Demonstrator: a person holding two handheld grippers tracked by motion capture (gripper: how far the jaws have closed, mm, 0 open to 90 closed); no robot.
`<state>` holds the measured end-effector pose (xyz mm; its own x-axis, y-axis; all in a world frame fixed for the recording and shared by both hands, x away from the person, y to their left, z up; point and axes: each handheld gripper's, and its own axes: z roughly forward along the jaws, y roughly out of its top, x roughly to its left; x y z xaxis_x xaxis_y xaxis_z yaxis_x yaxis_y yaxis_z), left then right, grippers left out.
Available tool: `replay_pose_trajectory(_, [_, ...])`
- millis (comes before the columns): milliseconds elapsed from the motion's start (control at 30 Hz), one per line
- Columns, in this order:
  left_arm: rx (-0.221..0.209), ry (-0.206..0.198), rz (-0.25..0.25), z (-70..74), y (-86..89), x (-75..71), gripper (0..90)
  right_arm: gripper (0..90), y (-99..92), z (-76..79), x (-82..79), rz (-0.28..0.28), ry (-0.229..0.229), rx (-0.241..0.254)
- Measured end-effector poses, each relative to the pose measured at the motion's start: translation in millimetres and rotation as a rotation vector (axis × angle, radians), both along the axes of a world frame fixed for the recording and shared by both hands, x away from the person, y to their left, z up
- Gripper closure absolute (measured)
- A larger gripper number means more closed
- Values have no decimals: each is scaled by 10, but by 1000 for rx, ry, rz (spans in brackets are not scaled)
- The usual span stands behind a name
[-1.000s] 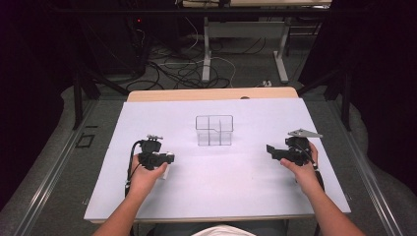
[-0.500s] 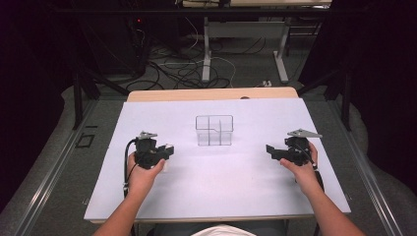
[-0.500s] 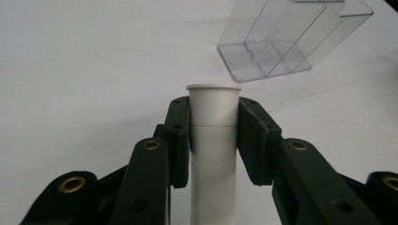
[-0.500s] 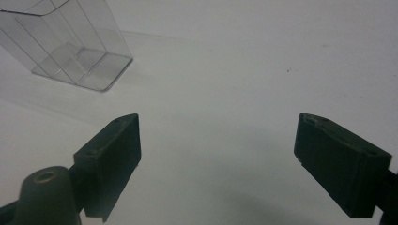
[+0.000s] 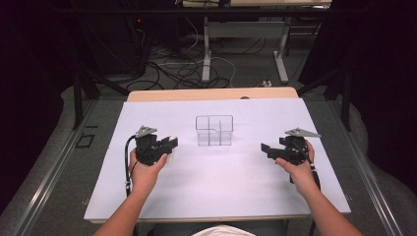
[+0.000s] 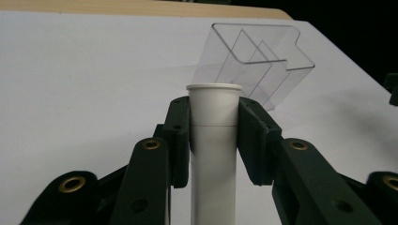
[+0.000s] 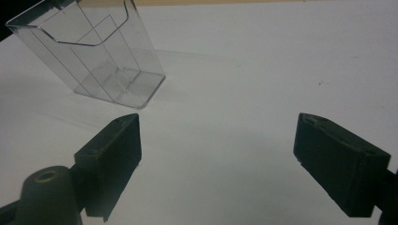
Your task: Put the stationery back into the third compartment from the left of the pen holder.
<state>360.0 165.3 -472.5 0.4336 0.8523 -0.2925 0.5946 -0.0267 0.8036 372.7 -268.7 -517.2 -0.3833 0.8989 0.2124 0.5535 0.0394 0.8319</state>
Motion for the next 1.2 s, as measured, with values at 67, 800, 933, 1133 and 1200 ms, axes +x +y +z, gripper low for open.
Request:
replay_pose_trajectory(67, [2, -10, -9, 28, -33, 11, 672, 149, 26, 4, -2, -8, -2, 1])
replay_pose_trajectory(800, [-38, -72, -113, 200, -547, 125, 672, 331, 324, 230, -76, 106, 27, 132])
replay_pose_trajectory(933, [-52, -72, -135, 180, -603, 108, 672, 344, 552, 285, -131, 162, 44, 170])
replay_pose_trajectory(1133, [-84, -62, -145, 128, -641, 77, 672, 390, 879, 337, -166, 246, 82, 234])
replay_pose_trajectory(1200, [-96, -57, -145, 106, -652, 74, 672, 432, 950, 335, -177, 261, 93, 249])
